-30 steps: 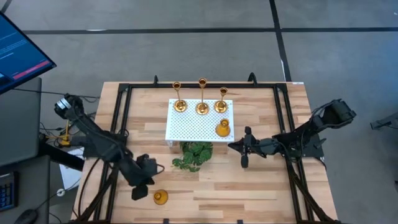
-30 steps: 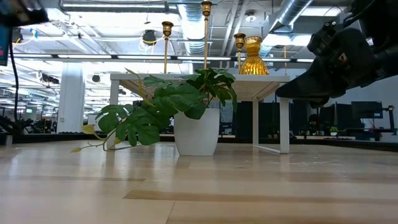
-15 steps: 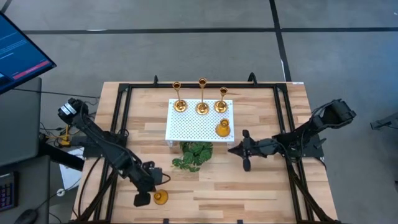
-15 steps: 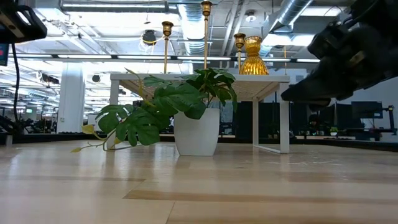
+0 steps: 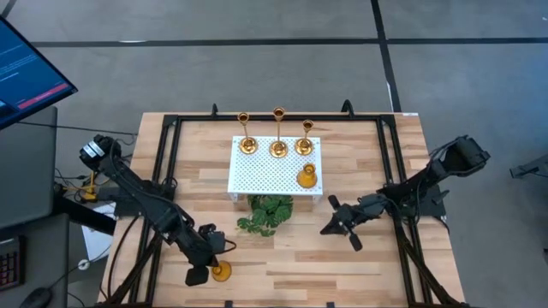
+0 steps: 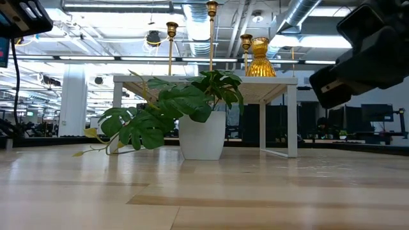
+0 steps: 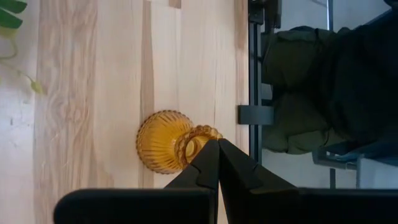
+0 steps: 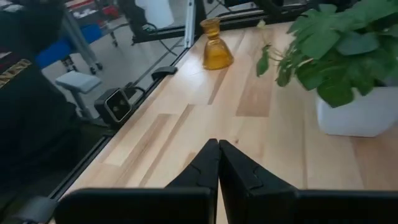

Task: Pick & Place candle stick holders
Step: Put the orange candle holder on the shelf

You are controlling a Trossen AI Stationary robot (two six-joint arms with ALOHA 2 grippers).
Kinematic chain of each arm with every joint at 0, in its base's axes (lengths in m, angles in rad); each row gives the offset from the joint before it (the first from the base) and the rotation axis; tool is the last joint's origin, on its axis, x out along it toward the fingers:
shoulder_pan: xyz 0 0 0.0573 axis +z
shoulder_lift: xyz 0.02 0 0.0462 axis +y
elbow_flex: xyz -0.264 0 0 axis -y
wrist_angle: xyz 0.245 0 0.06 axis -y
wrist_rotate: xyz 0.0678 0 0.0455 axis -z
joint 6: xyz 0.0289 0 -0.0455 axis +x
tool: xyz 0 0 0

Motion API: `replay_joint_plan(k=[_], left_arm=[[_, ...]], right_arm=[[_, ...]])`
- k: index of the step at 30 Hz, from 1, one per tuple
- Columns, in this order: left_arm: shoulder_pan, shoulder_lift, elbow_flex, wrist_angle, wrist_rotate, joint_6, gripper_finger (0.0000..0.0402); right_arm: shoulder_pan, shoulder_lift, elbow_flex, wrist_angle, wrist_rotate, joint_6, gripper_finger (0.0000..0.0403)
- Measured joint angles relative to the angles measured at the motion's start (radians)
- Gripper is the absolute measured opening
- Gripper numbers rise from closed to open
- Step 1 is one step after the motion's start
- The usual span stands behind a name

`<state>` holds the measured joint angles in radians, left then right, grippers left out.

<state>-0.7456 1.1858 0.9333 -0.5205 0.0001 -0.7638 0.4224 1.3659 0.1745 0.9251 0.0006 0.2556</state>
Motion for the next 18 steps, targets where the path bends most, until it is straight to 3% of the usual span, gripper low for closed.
replay_joint_plan(k=[10,18], left_arm=[[0.000,0.000,0.000,0.006,-0.015,-0.035,0.0007],[0.000,0.016,0.000,0.005,-0.015,-0.038,0.0054]], right_arm=[[0.036,0.000,0.000,-0.003,0.076,-0.001,0.0000],[0.036,0.000,0.000,-0.003,0.079,-0.001,0.0000]])
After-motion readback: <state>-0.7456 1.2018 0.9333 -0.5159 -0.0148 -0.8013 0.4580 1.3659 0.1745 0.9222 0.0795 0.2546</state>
